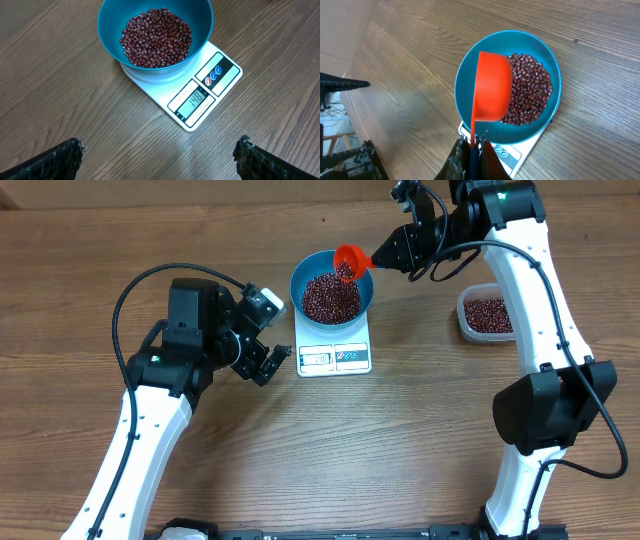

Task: Scoop item into bowl and weigh 150g on scale
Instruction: 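Keep shaking the scoop over the bowl to add a few beans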

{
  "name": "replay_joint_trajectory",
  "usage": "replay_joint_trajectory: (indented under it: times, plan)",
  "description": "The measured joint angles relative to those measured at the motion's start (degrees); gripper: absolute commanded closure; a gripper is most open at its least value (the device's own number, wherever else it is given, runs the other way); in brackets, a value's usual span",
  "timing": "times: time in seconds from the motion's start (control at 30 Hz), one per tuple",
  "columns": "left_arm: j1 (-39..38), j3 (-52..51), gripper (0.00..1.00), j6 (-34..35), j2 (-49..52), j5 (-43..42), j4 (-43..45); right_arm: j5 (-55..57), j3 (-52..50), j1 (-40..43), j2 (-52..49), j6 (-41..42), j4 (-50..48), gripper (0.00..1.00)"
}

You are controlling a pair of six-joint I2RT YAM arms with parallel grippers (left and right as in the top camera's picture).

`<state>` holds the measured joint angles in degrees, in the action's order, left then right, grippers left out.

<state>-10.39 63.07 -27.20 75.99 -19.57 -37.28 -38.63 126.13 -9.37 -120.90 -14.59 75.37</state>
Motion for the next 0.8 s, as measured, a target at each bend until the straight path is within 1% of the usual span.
replay_joint_trajectory:
  times: [0.8]
  plan:
    - [0.0, 0.0, 0.0, 0.0, 0.0, 0.0, 0.0, 2.9, 0.0, -0.2, 0.0, 2.5, -0.6, 0.96]
